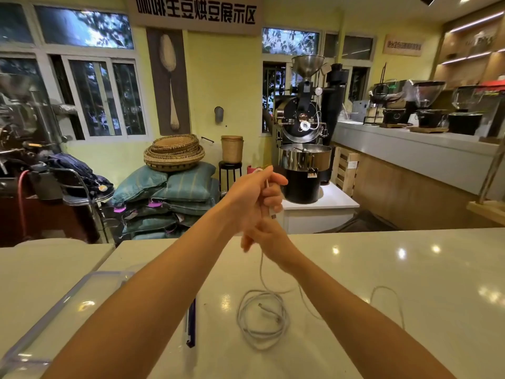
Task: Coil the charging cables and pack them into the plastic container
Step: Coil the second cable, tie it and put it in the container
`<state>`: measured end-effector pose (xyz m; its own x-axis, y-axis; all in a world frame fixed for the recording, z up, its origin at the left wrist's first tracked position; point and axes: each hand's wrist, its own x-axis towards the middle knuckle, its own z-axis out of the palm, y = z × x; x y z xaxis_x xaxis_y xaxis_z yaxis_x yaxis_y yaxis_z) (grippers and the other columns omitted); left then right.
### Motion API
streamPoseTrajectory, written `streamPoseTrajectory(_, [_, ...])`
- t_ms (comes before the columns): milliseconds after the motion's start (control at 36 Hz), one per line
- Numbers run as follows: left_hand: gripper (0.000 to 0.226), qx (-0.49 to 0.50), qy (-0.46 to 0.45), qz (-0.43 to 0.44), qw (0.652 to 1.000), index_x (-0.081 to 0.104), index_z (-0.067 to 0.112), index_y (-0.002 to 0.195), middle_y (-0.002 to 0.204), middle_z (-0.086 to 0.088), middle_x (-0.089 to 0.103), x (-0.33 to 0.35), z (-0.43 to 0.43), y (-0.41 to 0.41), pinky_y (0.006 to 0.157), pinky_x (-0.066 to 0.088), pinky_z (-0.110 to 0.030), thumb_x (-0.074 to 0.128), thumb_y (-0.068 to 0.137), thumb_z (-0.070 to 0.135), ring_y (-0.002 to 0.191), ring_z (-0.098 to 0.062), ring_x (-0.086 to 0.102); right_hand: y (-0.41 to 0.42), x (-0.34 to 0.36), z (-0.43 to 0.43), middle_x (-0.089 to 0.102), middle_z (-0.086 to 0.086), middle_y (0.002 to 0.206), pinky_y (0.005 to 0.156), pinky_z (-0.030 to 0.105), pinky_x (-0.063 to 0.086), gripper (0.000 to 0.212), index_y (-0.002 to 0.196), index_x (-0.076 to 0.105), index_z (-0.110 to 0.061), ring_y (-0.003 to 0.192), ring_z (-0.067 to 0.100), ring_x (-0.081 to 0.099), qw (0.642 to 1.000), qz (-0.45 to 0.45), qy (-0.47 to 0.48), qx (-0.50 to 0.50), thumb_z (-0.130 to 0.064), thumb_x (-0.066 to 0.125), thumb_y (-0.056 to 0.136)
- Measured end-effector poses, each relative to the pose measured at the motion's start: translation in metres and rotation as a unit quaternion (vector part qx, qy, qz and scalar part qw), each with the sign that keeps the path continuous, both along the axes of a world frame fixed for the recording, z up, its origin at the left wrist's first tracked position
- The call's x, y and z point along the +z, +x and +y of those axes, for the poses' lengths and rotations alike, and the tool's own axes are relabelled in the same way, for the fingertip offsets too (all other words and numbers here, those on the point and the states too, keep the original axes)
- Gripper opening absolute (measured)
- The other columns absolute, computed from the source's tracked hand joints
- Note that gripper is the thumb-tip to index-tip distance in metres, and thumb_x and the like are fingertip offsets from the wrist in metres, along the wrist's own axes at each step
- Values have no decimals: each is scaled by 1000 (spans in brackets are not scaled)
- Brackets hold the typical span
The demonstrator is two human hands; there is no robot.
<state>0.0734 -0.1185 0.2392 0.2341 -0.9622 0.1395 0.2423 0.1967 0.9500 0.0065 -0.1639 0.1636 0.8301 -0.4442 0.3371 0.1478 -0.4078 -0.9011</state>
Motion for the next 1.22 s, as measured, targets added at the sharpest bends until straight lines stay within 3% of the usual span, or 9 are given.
streamPoseTrajectory(83, [41, 0, -10, -33, 999, 55, 9, 74, 42, 8, 43, 0, 4, 14, 46, 41, -20, 26, 98, 26, 39, -5, 43, -3, -3, 8, 40, 1, 52, 47, 16, 31, 28, 70, 54, -16, 42, 2, 37, 1000, -4, -19, -24, -7, 42, 94])
streamPoseTrajectory(222, [36, 35, -7, -90, 995, 53, 9, 74, 45, 9, 50, 1, 10, 33, 58, 37, -24, 26, 97, 15, 48, -6, 49, -15, 0, 8, 47, -2, 61, 56, 23, 31, 23, 101, 65, -7, 56, 9, 40, 989, 15, -126, -71, -17, 45, 93])
streamPoseTrajectory(361, [37, 61, 5, -170, 984, 58, 8, 75, 48, 7, 56, 1, 17, 43, 65, 40, -25, 28, 97, 12, 55, -9, 50, -34, 17, 2, 50, -6, 54, 53, 15, 30, 21, 73, 65, -17, 52, 7, 40, 965, 16, -247, -85, -18, 52, 90])
streamPoseTrajectory(500, [34, 67, 23, -251, 966, 60, 9, 77, 61, 1, 65, -1, 23, 38, 78, 48, -28, 32, 96, 12, 63, -8, 61, -47, 44, -7, 57, -3, 58, 53, 11, 37, 19, 78, 68, -3, 52, 4, 44, 952, 6, -288, -99, -20, 63, 82])
streamPoseTrajectory(639, [35, 50, 64, -331, 940, 62, 15, 75, 67, -1, 64, -12, 24, 21, 64, 42, -23, 34, 96, 15, 71, -18, 56, -53, 77, -19, 57, -4, 60, 55, 15, 44, 19, 77, 68, -2, 53, 5, 49, 932, -2, -343, -117, -20, 71, 74])
streamPoseTrajectory(778, [39, -30, 46, -270, 961, 62, 12, 79, 56, 4, 66, -17, 23, 10, 53, 46, -13, 29, 97, 23, 57, -7, 61, -53, 101, -39, 52, -12, 60, 55, 8, 42, 21, 76, 66, -3, 59, 1, 49, 923, -2, -364, -125, -20, 74, 69])
streamPoseTrajectory(861, [43, -78, 17, -200, 976, 63, 10, 80, 53, 3, 60, -17, 25, 6, 54, 46, -16, 26, 97, 24, 55, -11, 58, -51, 107, -49, 52, -10, 61, 56, -2, 42, 18, 72, 63, -3, 62, 2, 50, 935, -13, -335, -118, -16, 76, 67])
streamPoseTrajectory(1000, [36, -183, -19, -133, 974, 65, 10, 78, 49, 7, 50, -14, 29, -12, 57, 50, -20, 33, 90, 23, 49, -10, 52, -49, 109, -66, 54, -4, 58, 55, 14, 43, 22, 62, 53, -18, 57, 12, 50, 977, -64, -177, -98, -8, 71, 71])
streamPoseTrajectory(1222, [37, -156, -79, -77, 982, 60, 12, 70, 51, 5, 52, -5, 23, -24, 58, 49, -18, 32, 93, 19, 52, -9, 52, -32, 58, -50, 60, -6, 43, 39, 11, 46, 22, 78, 57, -11, 38, 3, 54, 979, -105, 176, 28, -1, 42, 91])
